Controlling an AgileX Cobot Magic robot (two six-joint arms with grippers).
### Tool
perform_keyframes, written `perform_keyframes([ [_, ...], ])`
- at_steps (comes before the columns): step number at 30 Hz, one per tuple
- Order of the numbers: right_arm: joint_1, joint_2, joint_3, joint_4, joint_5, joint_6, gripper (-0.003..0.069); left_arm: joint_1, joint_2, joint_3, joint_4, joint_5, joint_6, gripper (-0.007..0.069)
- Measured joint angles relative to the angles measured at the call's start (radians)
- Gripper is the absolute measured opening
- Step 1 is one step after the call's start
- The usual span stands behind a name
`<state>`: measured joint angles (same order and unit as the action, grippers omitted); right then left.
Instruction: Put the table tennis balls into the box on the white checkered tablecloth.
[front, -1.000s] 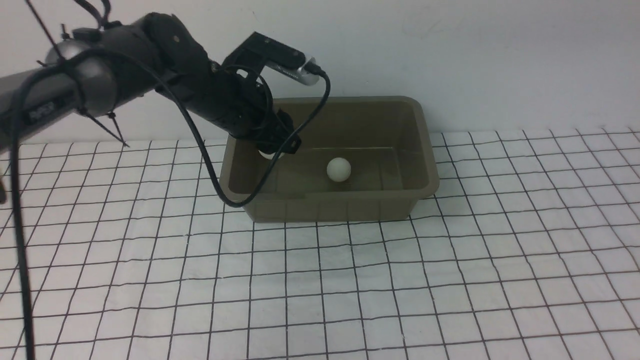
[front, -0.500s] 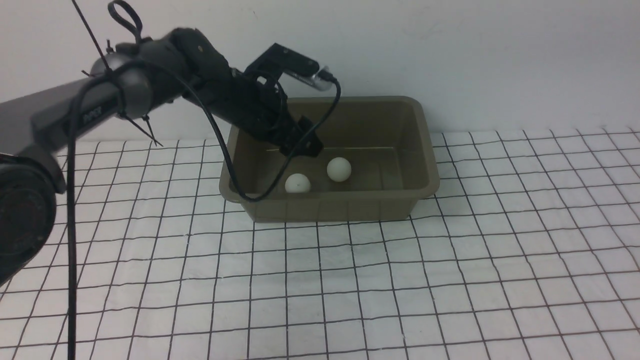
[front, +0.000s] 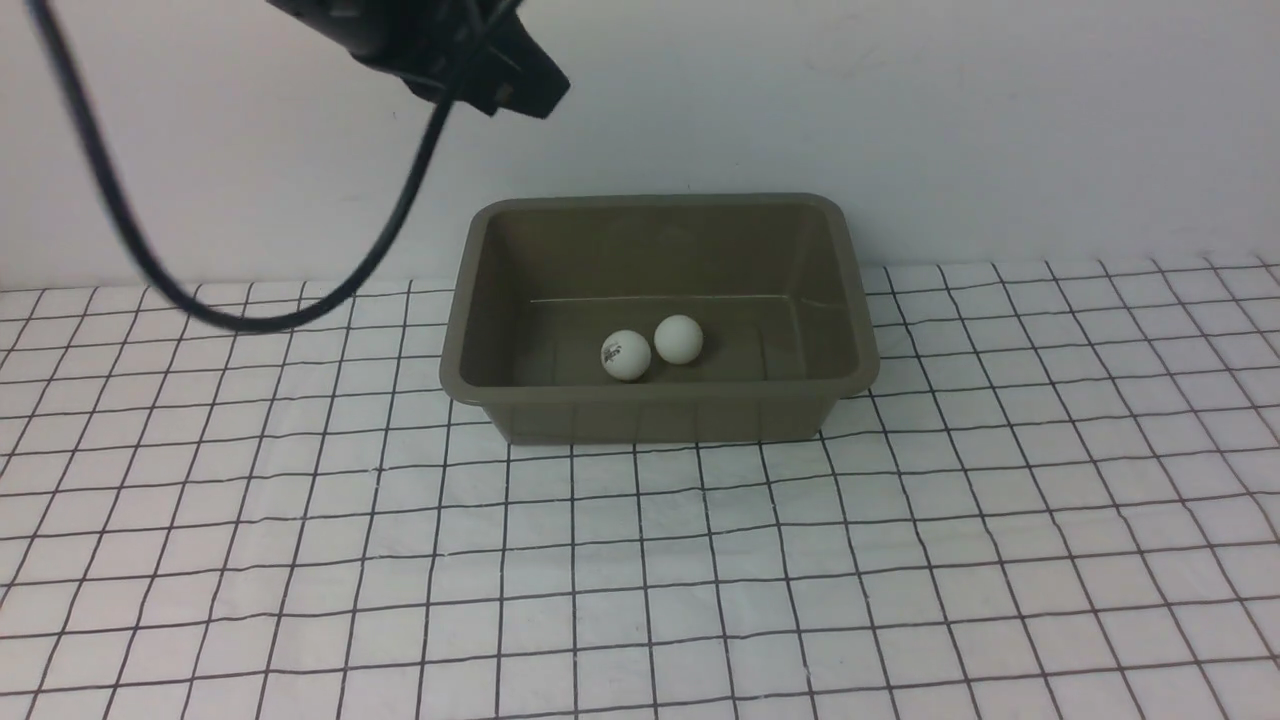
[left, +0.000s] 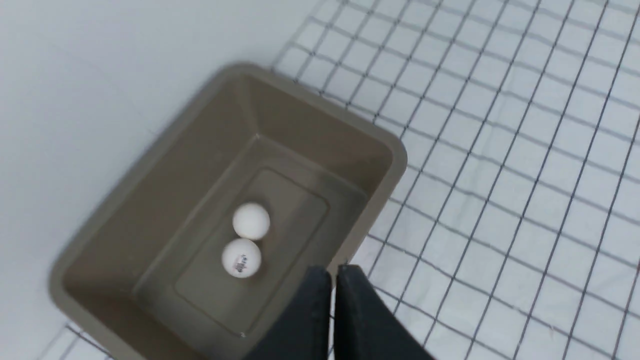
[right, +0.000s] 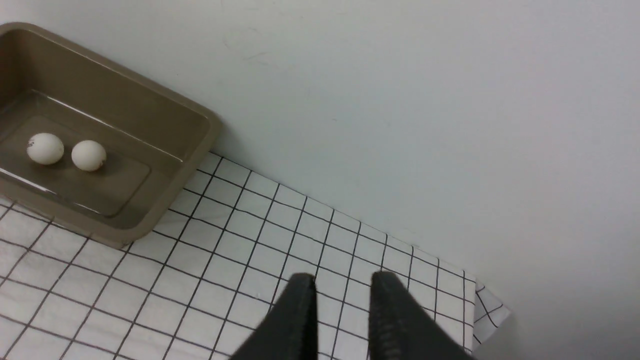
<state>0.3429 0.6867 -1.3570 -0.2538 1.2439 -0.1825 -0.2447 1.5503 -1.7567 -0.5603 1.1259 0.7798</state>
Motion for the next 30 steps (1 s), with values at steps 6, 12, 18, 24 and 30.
perform_keyframes([
  [6,0.0,-0.197,0.198,0.0,-0.068,0.072,-0.0015,0.001,-0.214,0.232,-0.012,-0.159,0.001,-0.0004],
  [12,0.0,-0.366,0.492,0.004,-0.104,0.159,-0.0016,0.001,-0.477,0.62,-0.012,-0.359,0.021,-0.0004],
  [18,0.0,-0.553,0.756,0.016,-0.248,0.196,-0.0016,0.002,-0.772,1.008,-0.013,-0.533,0.021,-0.0004],
  [24,0.0,-0.697,0.909,0.028,-0.342,0.258,-0.0016,0.003,-1.087,1.316,-0.103,-0.704,0.018,-0.0004],
  [30,0.0,-0.7,0.927,0.004,-0.419,0.29,-0.0018,0.003,-1.253,1.407,-0.142,-0.713,0.016,-0.0004],
])
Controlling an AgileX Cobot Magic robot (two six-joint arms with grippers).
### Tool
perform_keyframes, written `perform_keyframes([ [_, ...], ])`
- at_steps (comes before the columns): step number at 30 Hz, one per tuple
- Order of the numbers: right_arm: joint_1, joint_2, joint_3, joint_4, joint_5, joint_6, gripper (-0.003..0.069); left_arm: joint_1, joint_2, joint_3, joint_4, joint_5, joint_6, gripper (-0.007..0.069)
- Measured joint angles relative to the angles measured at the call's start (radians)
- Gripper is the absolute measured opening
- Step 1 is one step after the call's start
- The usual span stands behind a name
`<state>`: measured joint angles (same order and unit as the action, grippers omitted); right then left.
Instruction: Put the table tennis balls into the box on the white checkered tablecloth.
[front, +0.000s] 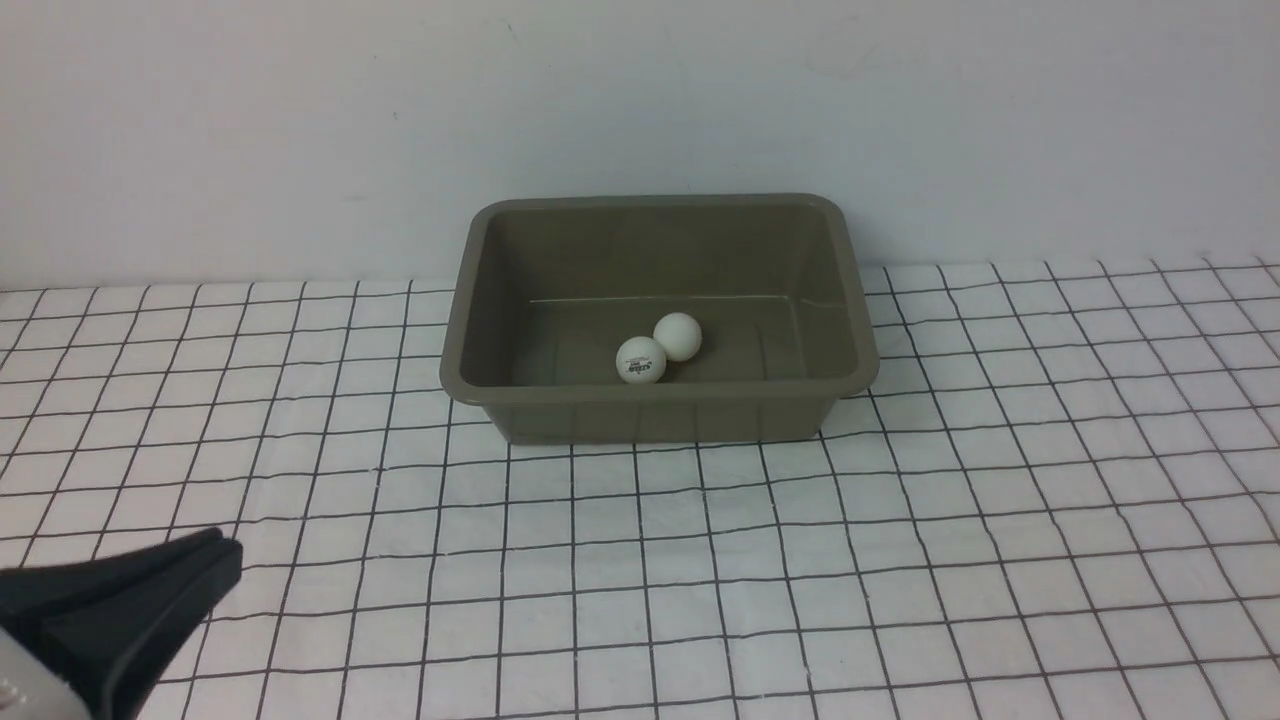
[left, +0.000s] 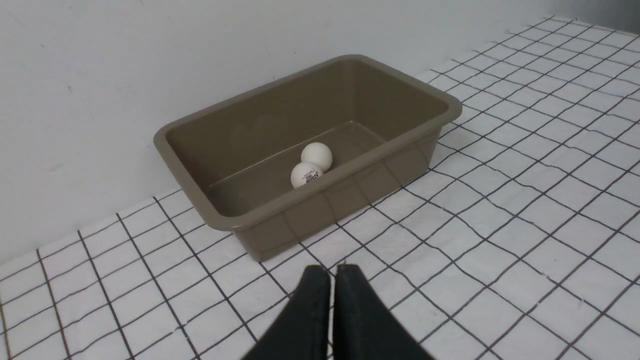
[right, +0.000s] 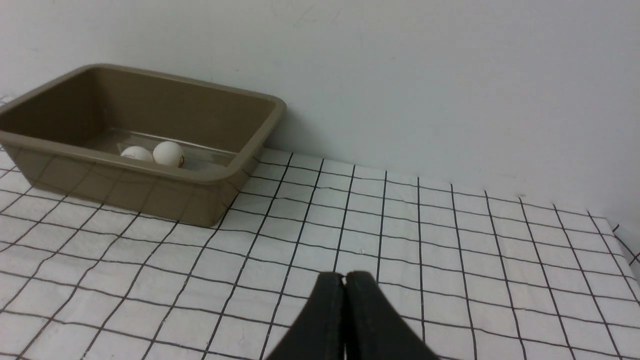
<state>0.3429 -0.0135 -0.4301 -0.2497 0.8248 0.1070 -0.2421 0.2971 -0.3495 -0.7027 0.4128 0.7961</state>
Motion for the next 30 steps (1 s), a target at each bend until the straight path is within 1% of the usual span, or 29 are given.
perform_keyframes([
  [12,0.0,0.0,0.0,-0.004,-0.001,0.002,-0.0018,0.0,-0.027,0.0,-0.009,-0.001,0.0,-0.0004],
  [14,0.0,0.0,0.0,-0.004,0.001,0.002,-0.0018,0.01,-0.042,0.002,0.015,-0.003,0.023,-0.0004],
  [16,0.0,0.0,0.0,-0.004,0.002,0.002,-0.0018,0.054,-0.081,0.005,0.058,-0.006,0.051,-0.0004],
  [18,0.0,0.0,0.0,-0.004,0.002,0.002,-0.0018,0.134,-0.132,0.017,0.093,-0.03,0.07,-0.0004],
  [19,0.0,0.0,0.0,-0.004,0.002,0.002,-0.0018,0.177,-0.163,0.024,0.103,-0.045,0.074,-0.0004],
  [20,0.0,0.0,0.0,-0.004,0.002,0.002,-0.0018,0.194,-0.181,0.029,0.107,-0.061,0.075,-0.0004],
  [23,0.0,0.0,0.0,-0.004,0.002,0.002,-0.0018,0.288,-0.272,0.054,0.114,-0.121,0.089,-0.0004],
  [26,0.0,0.0,0.0,-0.004,0.003,0.002,-0.0018,0.326,-0.308,0.07,0.115,-0.162,0.128,-0.0004],
  [30,0.0,0.0,0.001,-0.005,0.008,0.002,-0.0018,0.334,-0.311,0.077,0.115,-0.184,0.165,-0.0004],
])
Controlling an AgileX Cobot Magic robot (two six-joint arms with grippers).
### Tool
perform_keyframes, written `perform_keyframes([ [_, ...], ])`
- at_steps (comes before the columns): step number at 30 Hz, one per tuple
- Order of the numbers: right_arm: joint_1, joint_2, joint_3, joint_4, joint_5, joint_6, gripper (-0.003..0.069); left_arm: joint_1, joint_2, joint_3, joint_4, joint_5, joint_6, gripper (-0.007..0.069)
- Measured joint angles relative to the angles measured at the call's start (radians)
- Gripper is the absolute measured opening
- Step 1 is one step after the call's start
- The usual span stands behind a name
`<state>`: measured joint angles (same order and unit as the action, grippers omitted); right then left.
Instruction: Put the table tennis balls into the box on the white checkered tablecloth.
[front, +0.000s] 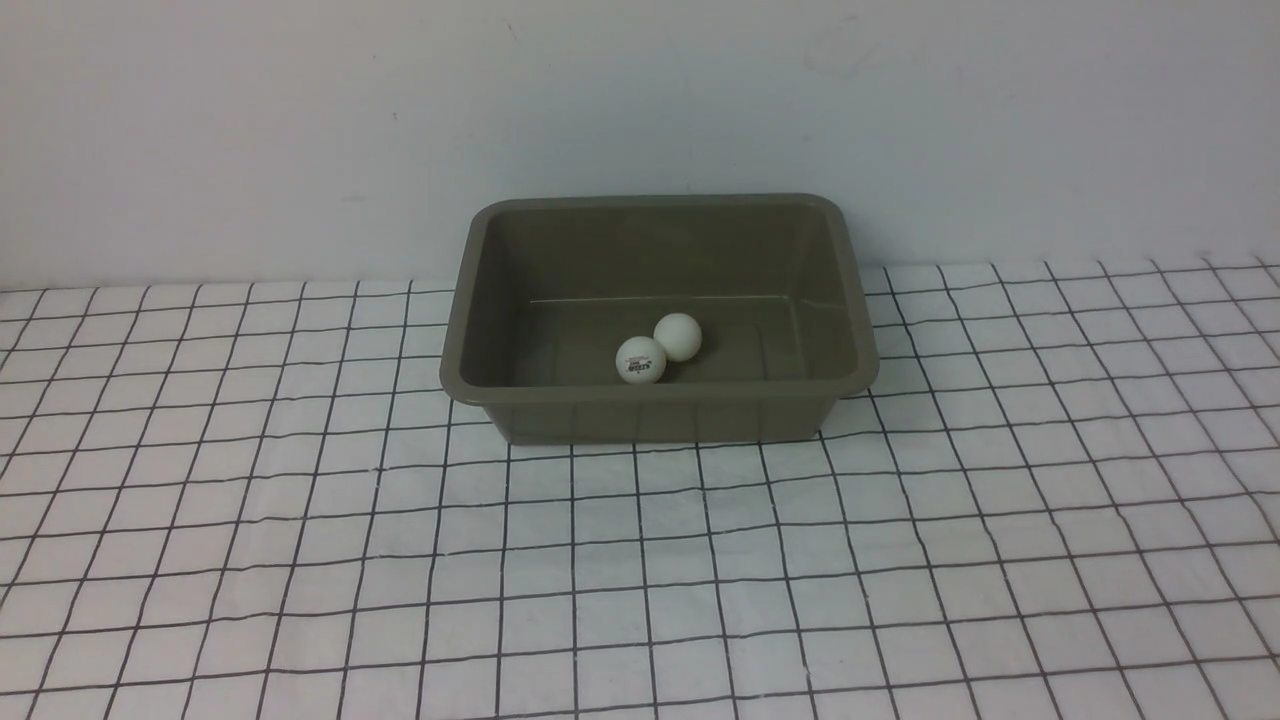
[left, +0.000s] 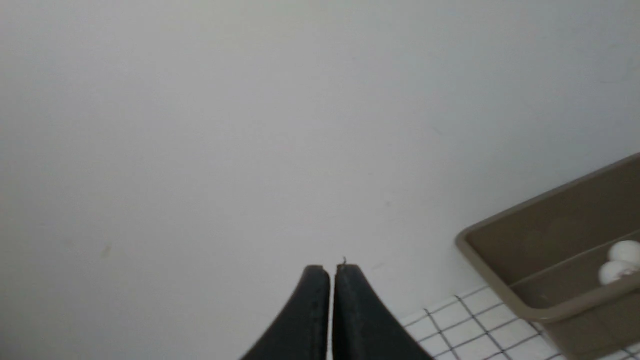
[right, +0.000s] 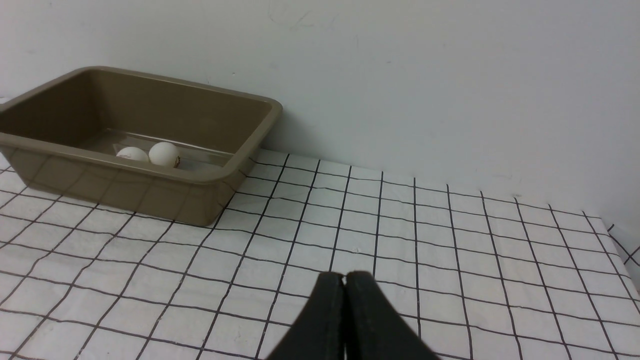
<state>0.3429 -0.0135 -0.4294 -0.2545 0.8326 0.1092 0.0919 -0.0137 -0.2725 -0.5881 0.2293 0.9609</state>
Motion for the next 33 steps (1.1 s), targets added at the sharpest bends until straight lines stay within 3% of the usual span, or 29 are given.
perform_keyframes([
  [6,0.0,0.0,0.0,0.0,0.001,0.0,-0.0018,-0.006,-0.001,0.001,0.0,-0.009,0.05,-0.0004],
  [13,0.0,0.0,0.0,-0.003,0.001,0.0,-0.0018,-0.158,-0.001,0.001,0.0,-0.087,0.066,-0.0004],
  [20,0.0,0.0,0.0,-0.003,0.001,0.0,-0.0018,-0.168,-0.001,0.001,-0.003,-0.103,0.02,-0.0004],
  [22,0.0,0.0,0.0,-0.003,0.001,0.0,-0.0018,-0.168,-0.001,0.001,0.053,-0.086,-0.064,-0.0004],
  [25,0.0,0.0,0.0,-0.003,0.001,0.0,-0.0018,-0.168,-0.001,0.045,0.307,-0.026,-0.483,-0.0004],
  [29,0.0,0.0,0.0,-0.003,0.007,0.0,-0.0018,-0.168,-0.001,0.135,0.552,0.003,-0.866,-0.0004],
  [33,0.0,0.0,0.0,-0.003,0.011,0.0,-0.0018,-0.168,-0.001,0.198,0.613,0.025,-0.988,-0.0004],
])
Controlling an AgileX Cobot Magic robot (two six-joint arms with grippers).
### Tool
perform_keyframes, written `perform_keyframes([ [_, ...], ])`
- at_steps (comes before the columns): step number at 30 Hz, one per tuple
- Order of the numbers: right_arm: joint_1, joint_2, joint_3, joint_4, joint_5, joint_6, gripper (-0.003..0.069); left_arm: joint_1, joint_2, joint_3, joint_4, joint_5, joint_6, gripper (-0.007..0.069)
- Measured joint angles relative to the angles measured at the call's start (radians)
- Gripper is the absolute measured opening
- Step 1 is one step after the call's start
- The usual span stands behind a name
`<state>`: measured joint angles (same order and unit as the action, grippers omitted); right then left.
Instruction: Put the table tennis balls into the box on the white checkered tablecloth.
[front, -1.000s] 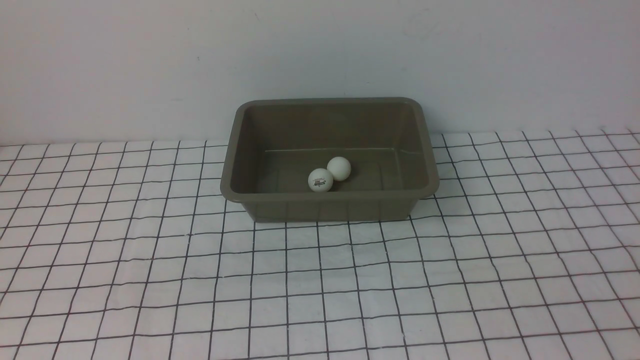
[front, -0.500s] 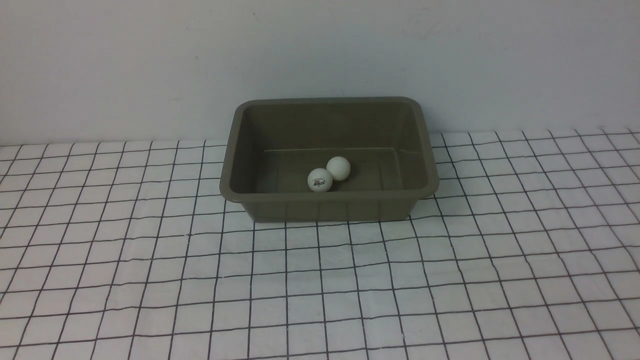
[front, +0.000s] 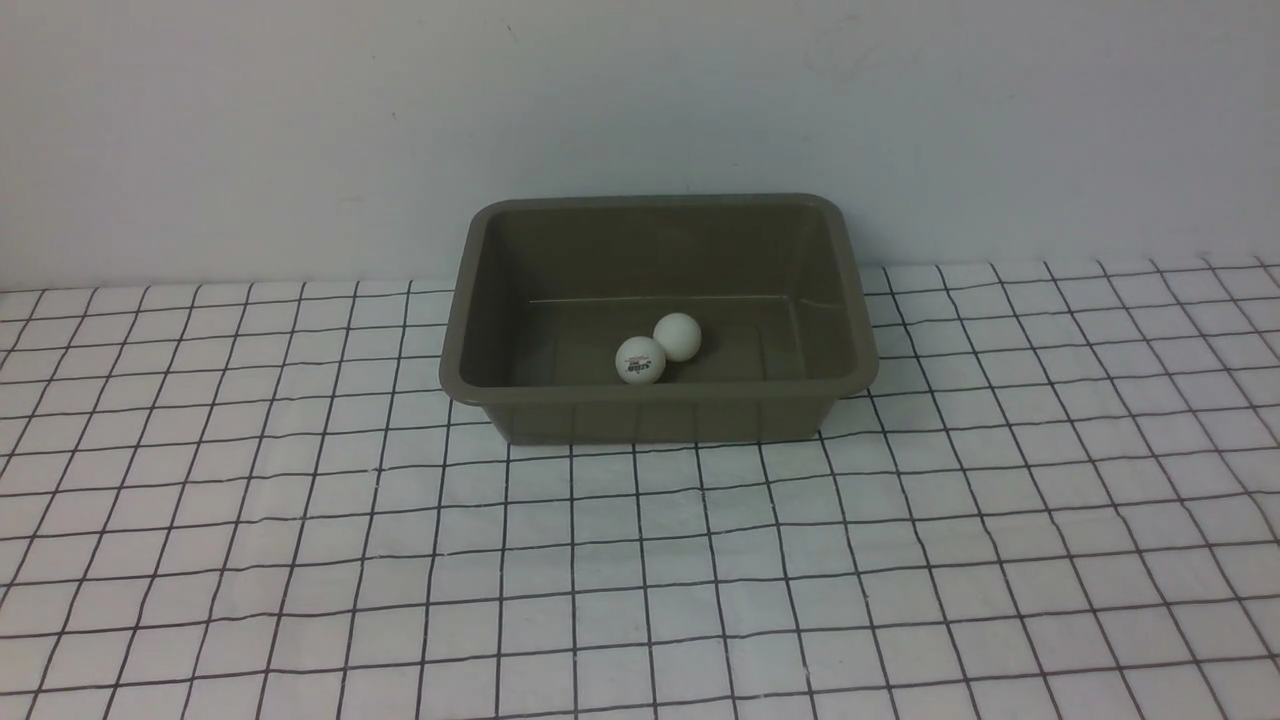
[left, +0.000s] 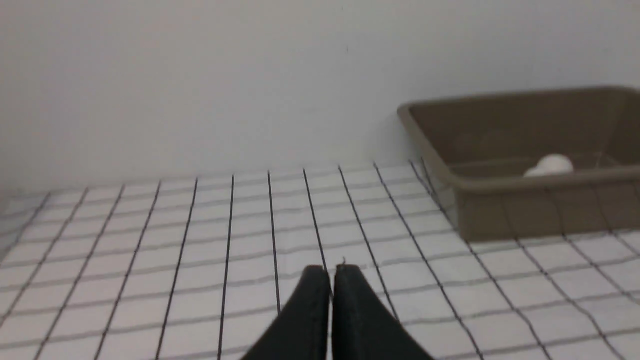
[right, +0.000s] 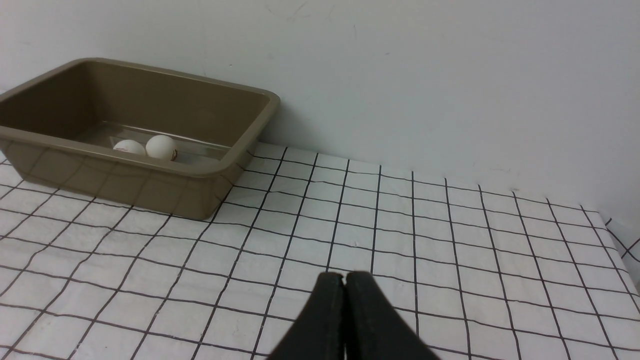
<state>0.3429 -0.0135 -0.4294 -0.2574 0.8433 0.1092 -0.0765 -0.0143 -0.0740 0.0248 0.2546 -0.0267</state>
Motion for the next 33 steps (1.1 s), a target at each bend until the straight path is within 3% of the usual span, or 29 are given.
perform_keyframes([
  [13,0.0,0.0,0.0,-0.001,0.005,-0.001,-0.0018,-0.001,0.0,0.102,-0.025,0.109,-0.022,-0.0004],
  [33,0.0,0.0,0.0,-0.008,0.013,-0.001,-0.0018,-0.001,0.0,0.102,-0.025,0.111,-0.021,-0.0004],
])
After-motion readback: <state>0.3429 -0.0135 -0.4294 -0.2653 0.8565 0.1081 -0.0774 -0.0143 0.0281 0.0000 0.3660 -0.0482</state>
